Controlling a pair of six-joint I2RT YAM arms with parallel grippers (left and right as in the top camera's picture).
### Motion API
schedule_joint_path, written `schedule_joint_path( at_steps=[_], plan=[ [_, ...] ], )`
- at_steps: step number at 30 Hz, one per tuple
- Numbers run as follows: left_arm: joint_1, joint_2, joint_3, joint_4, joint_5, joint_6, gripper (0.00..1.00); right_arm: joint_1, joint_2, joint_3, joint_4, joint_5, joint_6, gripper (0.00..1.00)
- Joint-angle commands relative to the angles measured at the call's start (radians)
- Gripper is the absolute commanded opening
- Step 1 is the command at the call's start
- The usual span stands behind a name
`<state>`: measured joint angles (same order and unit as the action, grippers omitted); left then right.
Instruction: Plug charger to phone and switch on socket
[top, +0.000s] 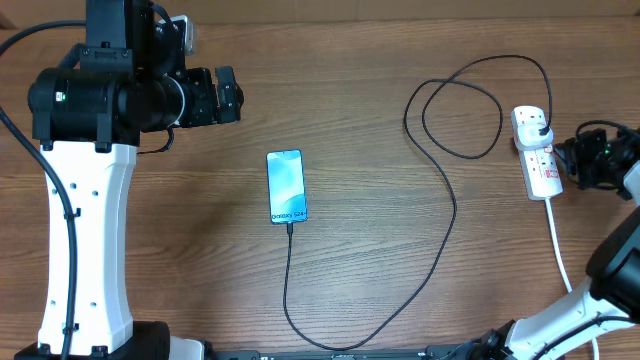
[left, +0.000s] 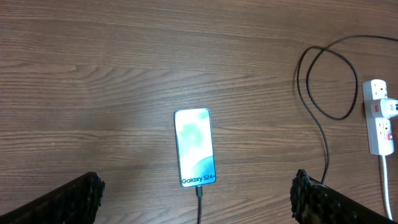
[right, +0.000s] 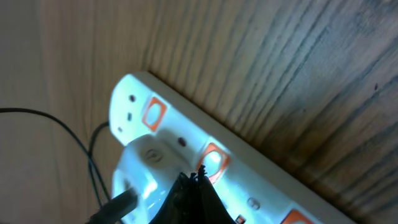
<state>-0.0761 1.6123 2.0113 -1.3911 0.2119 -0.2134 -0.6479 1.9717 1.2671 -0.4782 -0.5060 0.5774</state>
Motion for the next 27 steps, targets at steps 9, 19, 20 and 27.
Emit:
schedule_joint_path(
  at_steps=[9, 19, 20, 27],
  plan=[
    [0.004, -0.002, 0.015, 0.004, -0.006, 0.008, 0.99, -0.015, 0.061, 0.002, 0.063, -0.095, -0.002, 0.04],
    [0.004, -0.002, 0.015, 0.004, -0.006, 0.008, 1.0, -0.015, 0.071, 0.002, 0.068, -0.095, -0.005, 0.04],
    [0.004, -0.002, 0.015, 0.004, -0.006, 0.008, 0.99, -0.014, 0.071, 0.002, 0.066, -0.095, -0.005, 0.04],
    [0.004, -0.002, 0.015, 0.004, -0.006, 0.008, 1.0, -0.014, 0.073, 0.002, 0.064, -0.095, -0.005, 0.04]
  ],
)
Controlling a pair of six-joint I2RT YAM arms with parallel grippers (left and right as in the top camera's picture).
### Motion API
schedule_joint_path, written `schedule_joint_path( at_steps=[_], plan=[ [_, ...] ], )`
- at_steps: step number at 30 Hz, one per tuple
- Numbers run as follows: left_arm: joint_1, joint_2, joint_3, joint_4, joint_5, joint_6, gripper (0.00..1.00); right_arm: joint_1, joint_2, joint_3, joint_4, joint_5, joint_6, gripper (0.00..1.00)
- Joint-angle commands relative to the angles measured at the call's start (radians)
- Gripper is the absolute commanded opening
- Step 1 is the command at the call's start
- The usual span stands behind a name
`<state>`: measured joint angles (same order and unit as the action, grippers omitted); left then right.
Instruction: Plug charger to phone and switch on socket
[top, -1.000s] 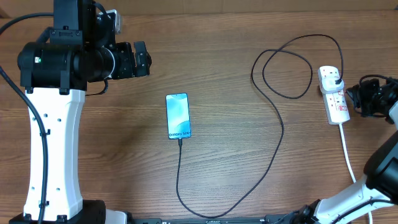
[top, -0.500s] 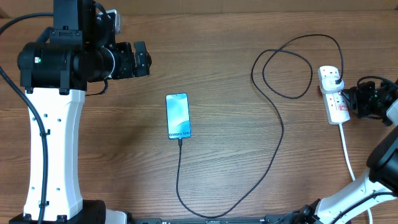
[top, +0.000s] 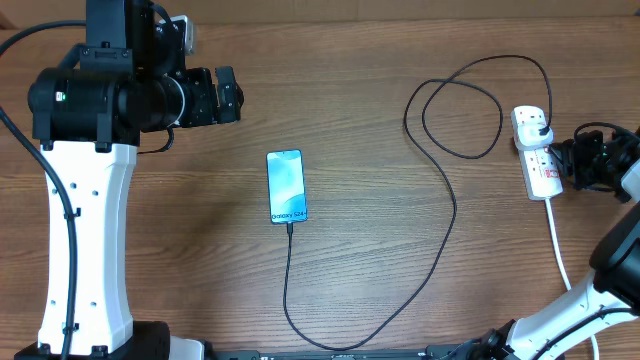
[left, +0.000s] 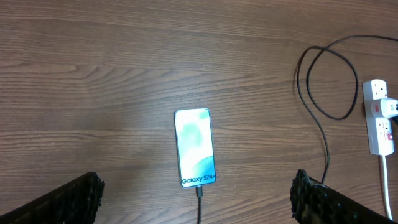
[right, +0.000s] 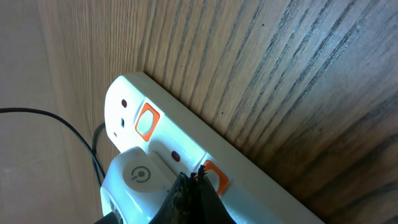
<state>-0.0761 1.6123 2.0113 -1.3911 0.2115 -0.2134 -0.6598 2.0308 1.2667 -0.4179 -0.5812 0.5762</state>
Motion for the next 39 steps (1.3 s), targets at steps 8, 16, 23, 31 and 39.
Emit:
schedule_joint_path(
  at_steps=[8, 16, 23, 31, 39],
  plan=[
    [0.004, -0.002, 0.015, 0.004, -0.005, 0.008, 1.0, -0.002, 0.014, 0.002, -0.003, -0.019, -0.008, 0.04],
    [0.004, -0.002, 0.015, 0.004, -0.005, 0.008, 1.0, -0.002, 0.046, 0.002, 0.002, -0.028, -0.008, 0.04],
    [0.004, -0.002, 0.015, 0.004, -0.005, 0.008, 0.99, -0.003, 0.061, 0.002, 0.009, -0.047, -0.008, 0.04],
    [0.004, -0.002, 0.015, 0.004, -0.005, 0.008, 1.0, -0.003, 0.061, 0.002, -0.002, -0.076, -0.031, 0.04],
    [0.004, -0.002, 0.015, 0.004, -0.005, 0.008, 0.99, -0.003, 0.061, -0.003, -0.024, -0.079, -0.034, 0.04]
  ],
)
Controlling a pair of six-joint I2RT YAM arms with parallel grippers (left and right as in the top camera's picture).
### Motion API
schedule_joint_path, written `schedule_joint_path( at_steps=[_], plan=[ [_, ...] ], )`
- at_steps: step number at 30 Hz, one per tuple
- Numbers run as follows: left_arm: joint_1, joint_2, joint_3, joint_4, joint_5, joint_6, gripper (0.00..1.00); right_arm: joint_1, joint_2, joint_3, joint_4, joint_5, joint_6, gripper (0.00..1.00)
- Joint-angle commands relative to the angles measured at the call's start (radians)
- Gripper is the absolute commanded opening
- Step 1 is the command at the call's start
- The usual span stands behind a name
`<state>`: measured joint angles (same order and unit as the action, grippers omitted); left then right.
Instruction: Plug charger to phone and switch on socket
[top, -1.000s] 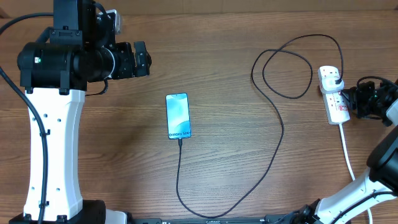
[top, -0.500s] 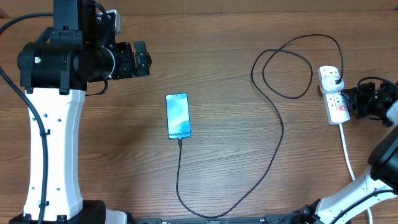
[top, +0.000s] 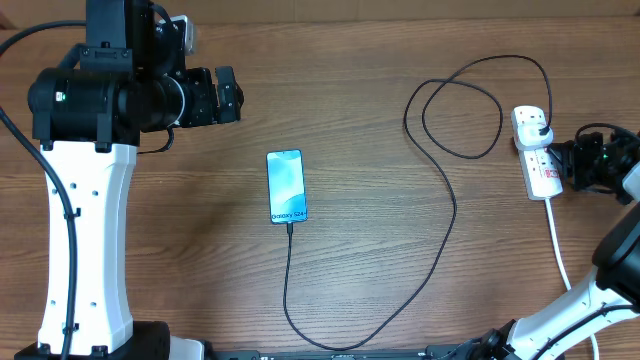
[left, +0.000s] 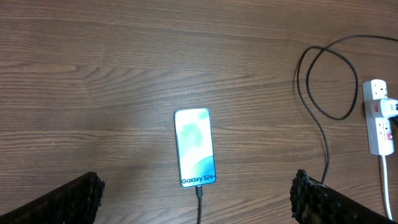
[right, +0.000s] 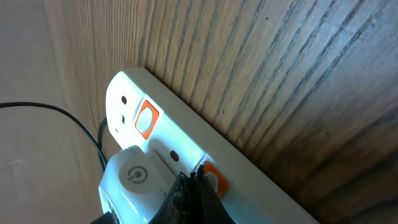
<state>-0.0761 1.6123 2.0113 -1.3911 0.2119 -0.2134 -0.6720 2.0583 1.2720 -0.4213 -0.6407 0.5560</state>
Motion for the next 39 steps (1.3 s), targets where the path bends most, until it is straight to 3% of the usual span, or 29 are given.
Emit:
schedule_joint_path(
  at_steps=[1, 39],
  plan=[
    [0.004, -0.002, 0.015, 0.004, -0.006, 0.008, 0.99, 0.01, 0.034, -0.01, -0.022, -0.02, -0.014, 0.04],
    [0.004, -0.002, 0.015, 0.003, -0.005, 0.007, 0.99, 0.031, 0.036, -0.079, 0.033, -0.011, -0.003, 0.04]
  ],
)
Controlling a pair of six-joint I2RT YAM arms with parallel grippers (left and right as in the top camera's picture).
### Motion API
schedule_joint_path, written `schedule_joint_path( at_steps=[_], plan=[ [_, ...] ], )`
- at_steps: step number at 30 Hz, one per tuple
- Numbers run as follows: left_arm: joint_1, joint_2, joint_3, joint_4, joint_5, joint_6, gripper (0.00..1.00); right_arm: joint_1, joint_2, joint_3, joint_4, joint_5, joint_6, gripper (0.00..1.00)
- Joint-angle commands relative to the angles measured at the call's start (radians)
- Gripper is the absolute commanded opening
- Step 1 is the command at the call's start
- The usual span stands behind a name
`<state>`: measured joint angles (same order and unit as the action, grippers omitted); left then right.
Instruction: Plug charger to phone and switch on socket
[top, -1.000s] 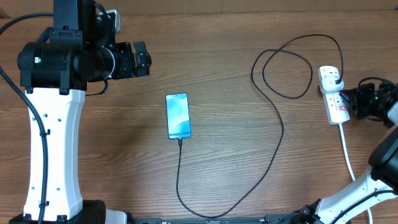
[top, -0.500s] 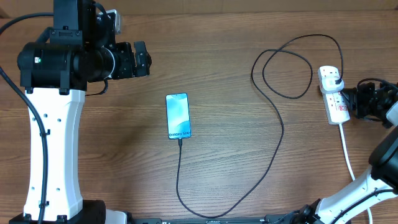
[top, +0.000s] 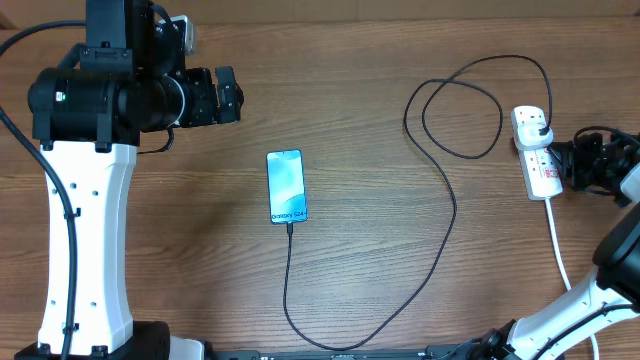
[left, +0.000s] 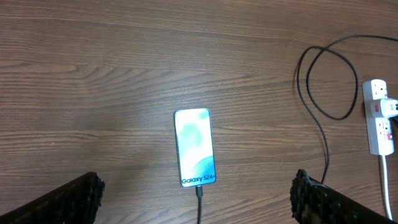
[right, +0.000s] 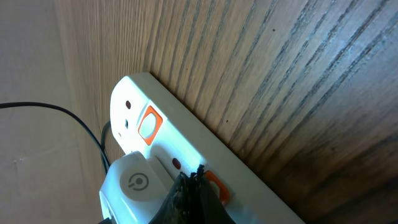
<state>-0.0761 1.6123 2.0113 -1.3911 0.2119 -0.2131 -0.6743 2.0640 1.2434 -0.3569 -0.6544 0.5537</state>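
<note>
The phone (top: 286, 186) lies face up at the table's middle with its screen lit and the black charger cable (top: 440, 230) plugged into its bottom end. The cable loops right to the white charger plug (right: 134, 180) in the white power strip (top: 538, 152). My right gripper (right: 198, 176) is shut, its tips touching the strip at an orange switch (right: 213, 182) beside the plug. A second orange switch (right: 149, 124) shows further up the strip. My left gripper (left: 199, 193) hangs open high above the phone (left: 195, 147).
The strip's white lead (top: 558, 250) runs toward the table's front edge. The cable's loop (top: 465, 105) lies on the wood left of the strip. The left arm's white column (top: 85, 240) stands at the left.
The strip has slid slightly in the right wrist view, so the right gripper shifted a little along it. Its tips stay at the orange switch. Phone, cable and left arm are unchanged.
Throughout, the phone lay lit with the cable plugged in and the left gripper hung open above it. The right gripper stayed shut with its tips against the strip's orange switch next to the plug, its angle changing only slightly from moment to moment.
</note>
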Motion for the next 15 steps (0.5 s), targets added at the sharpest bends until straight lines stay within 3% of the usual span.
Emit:
schedule_joint_path(
  at_steps=[1, 15],
  plan=[
    [0.004, -0.002, 0.015, 0.003, -0.005, 0.007, 1.0, 0.034, 0.03, -0.052, -0.035, 0.002, 0.0, 0.04],
    [0.004, -0.002, 0.015, 0.003, -0.005, 0.007, 1.0, 0.034, 0.03, -0.052, -0.084, -0.006, 0.004, 0.04]
  ],
)
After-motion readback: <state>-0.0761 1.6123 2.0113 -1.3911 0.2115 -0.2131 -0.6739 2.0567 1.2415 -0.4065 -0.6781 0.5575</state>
